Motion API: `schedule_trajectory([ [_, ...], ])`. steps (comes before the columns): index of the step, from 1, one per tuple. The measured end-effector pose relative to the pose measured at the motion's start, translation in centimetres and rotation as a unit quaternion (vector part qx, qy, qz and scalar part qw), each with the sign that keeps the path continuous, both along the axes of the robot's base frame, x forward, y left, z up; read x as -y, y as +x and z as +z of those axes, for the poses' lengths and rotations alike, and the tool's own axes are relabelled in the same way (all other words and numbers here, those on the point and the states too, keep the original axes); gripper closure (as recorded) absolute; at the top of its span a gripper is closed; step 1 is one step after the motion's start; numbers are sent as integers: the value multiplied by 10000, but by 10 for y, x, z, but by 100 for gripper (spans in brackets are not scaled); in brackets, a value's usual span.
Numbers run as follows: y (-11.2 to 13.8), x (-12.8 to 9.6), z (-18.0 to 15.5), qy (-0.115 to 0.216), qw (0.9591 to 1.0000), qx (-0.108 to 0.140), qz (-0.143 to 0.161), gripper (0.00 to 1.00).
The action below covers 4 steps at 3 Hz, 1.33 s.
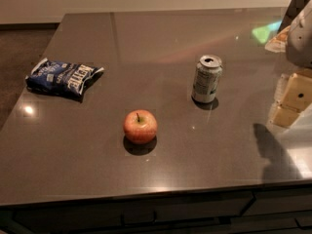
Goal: Pick 7up can
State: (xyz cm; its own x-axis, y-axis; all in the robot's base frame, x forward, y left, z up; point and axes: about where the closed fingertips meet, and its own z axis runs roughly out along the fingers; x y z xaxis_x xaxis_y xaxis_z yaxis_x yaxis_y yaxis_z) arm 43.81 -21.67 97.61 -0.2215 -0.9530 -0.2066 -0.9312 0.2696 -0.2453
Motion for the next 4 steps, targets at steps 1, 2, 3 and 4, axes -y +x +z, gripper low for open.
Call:
schedule_trajectory([
  [1,0,0,0,0,10000,1,0,0],
  [2,13,0,-5,134,9997,15,-204,0],
  [3,45,-7,-20,414,9977,81,-537,0],
  [4,83,-13,-30,823,9921,266,-914,0],
])
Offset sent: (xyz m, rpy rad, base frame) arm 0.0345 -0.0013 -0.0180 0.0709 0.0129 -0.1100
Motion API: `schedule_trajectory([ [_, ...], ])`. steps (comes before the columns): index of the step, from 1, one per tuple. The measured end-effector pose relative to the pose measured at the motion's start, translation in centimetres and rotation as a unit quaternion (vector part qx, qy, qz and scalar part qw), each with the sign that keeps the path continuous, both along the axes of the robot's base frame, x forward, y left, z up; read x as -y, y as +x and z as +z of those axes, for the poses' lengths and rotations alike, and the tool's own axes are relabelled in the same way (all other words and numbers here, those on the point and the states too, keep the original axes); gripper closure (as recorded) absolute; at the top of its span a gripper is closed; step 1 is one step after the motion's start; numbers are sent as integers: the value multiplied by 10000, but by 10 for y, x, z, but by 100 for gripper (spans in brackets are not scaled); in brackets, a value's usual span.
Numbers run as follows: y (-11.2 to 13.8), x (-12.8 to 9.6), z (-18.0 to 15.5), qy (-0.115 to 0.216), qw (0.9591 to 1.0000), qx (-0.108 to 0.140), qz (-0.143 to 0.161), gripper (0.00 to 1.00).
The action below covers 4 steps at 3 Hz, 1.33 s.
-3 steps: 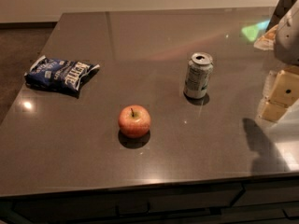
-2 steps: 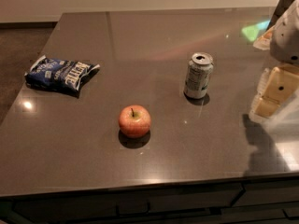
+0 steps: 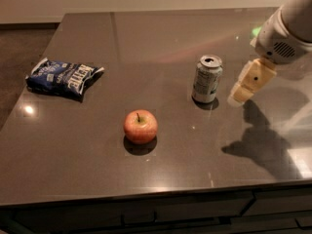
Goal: Pick 7up can
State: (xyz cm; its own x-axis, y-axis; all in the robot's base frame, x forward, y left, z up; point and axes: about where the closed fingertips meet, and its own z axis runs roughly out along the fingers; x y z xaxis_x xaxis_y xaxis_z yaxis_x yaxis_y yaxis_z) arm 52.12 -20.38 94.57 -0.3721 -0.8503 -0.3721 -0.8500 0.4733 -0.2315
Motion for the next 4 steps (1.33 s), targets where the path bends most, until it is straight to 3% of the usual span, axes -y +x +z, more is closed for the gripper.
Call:
schedule_trajectory([
  [1,46,-12,-13,471,9979,271,-351,0],
  [2,71,-29,-25,775,9957,293,-405,1],
  [3,80,-41,-32,908,9949,255,-355,1],
  [4,84,-49,-33,995,9945,191,-274,14],
])
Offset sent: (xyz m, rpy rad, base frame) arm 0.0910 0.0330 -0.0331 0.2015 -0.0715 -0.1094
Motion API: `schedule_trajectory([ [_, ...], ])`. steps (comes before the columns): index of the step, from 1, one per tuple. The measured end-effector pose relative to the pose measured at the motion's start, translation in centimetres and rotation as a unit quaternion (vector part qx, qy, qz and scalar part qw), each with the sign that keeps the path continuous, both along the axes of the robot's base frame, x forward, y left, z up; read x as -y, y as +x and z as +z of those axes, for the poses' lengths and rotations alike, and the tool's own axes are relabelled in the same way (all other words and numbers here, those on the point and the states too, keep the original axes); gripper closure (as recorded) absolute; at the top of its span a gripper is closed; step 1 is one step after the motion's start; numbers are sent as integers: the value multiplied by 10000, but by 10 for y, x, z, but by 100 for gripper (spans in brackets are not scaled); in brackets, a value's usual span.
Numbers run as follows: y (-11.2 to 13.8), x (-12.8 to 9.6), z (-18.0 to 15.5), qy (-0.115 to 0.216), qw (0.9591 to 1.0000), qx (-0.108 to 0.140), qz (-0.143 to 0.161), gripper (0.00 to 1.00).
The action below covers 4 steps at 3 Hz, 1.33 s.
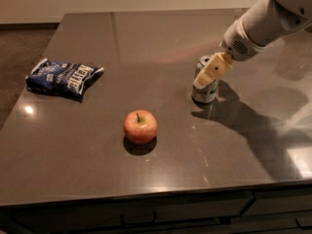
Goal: Pick 7up can
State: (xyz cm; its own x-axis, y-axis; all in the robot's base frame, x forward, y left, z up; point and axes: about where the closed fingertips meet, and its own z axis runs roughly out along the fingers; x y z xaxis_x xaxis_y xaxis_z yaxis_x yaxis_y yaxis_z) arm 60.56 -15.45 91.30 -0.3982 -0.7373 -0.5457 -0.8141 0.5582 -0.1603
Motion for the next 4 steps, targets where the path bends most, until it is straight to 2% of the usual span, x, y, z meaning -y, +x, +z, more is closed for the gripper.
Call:
schedule_trajectory([
  [2,0,-14,10,58,9995,-128,268,60],
  [3,0,-23,27,66,9987,-149,476,84],
  [4,-3,-48,81,92,9945,115,1038,100],
])
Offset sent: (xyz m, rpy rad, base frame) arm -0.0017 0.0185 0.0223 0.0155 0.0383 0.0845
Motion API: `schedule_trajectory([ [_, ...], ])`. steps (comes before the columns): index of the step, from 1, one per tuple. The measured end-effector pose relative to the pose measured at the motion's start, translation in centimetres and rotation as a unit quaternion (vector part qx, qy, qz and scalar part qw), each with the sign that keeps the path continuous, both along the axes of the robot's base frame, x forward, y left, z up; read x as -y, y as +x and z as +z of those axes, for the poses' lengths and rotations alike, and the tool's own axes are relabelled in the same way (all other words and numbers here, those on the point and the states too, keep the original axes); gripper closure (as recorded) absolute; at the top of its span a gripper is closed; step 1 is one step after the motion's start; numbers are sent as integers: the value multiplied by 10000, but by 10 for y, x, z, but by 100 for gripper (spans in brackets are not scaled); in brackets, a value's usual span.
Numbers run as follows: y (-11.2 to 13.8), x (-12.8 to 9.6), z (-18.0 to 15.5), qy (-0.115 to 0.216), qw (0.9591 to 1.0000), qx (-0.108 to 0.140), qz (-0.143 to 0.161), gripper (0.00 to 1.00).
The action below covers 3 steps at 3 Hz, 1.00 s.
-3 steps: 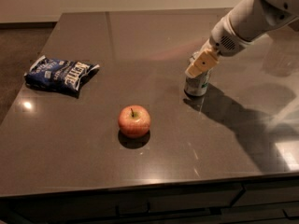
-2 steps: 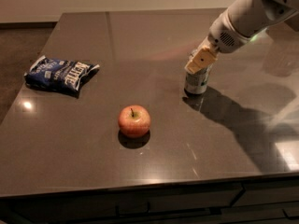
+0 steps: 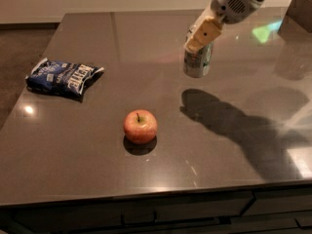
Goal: Pick 7up can
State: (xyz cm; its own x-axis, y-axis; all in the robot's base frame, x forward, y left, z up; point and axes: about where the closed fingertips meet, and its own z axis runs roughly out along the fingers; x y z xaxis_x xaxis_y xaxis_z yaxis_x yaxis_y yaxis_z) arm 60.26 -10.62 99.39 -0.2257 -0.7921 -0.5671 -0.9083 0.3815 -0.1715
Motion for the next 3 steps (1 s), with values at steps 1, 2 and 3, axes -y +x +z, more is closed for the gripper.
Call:
schedule_trajectory([
  [1,-5,-13,31,36,9993,213,290,100],
  [2,-9,-20,47,60,9983,344,470,100],
  [3,-9,-21,49,62,9981,361,490,100],
])
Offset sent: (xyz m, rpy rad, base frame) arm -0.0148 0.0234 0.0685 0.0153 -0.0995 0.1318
